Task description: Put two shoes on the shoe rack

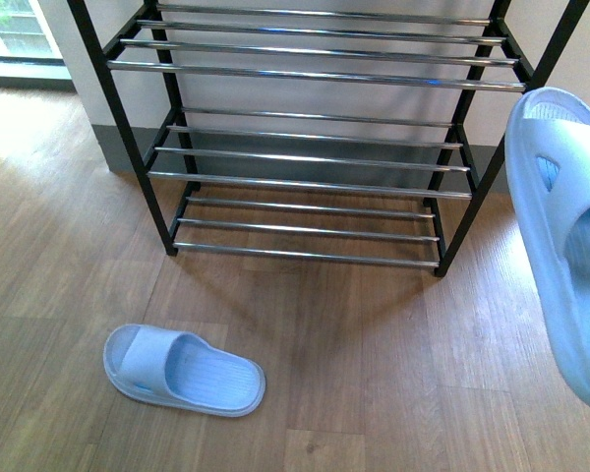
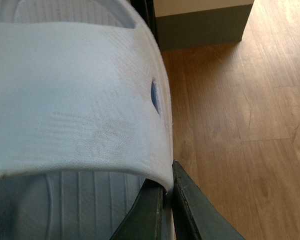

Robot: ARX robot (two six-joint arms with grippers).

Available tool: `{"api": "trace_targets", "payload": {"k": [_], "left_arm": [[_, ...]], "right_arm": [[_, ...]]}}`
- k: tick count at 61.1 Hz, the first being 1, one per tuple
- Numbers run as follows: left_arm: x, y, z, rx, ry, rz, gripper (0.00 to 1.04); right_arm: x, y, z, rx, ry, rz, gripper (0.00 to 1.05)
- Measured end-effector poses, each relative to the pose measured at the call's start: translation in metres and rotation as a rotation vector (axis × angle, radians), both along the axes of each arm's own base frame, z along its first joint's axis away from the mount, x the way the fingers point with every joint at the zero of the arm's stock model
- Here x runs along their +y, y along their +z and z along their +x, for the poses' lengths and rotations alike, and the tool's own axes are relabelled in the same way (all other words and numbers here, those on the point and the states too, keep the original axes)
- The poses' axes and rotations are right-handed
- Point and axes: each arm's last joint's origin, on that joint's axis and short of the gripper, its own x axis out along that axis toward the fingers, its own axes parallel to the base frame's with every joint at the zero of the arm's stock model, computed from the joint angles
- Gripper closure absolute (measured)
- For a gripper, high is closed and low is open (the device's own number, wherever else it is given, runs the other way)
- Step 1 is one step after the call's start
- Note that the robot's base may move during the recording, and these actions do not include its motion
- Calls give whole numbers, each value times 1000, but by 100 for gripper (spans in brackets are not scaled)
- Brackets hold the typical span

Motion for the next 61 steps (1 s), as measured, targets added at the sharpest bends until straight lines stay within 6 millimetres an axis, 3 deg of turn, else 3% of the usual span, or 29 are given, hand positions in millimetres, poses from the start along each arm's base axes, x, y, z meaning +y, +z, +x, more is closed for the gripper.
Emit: {"api": "trace_targets", "payload": {"k": [25, 31, 36, 42, 48, 54, 61], "left_arm": [[0, 0, 0, 2, 7, 0, 9], [0, -3, 5, 192, 177, -85, 9], [2, -9, 23, 298, 241, -132, 9], [3, -21, 50, 389, 191, -192, 9], [1, -44, 87, 472, 166, -212, 9], [-4, -79, 121, 573, 162, -221, 9], [-12, -124, 143, 705, 172, -205, 9]], "right_arm": [[1, 0, 0, 0, 4, 1, 103], [1, 0, 0, 0, 3, 0, 103], [1, 0, 0, 0, 4, 0, 103], [1, 0, 0, 0, 6, 1, 103], [1, 0, 0, 0, 4, 1, 103], [1, 0, 0, 0, 4, 1, 103], [1, 0, 0, 0, 4, 1, 103]]}}
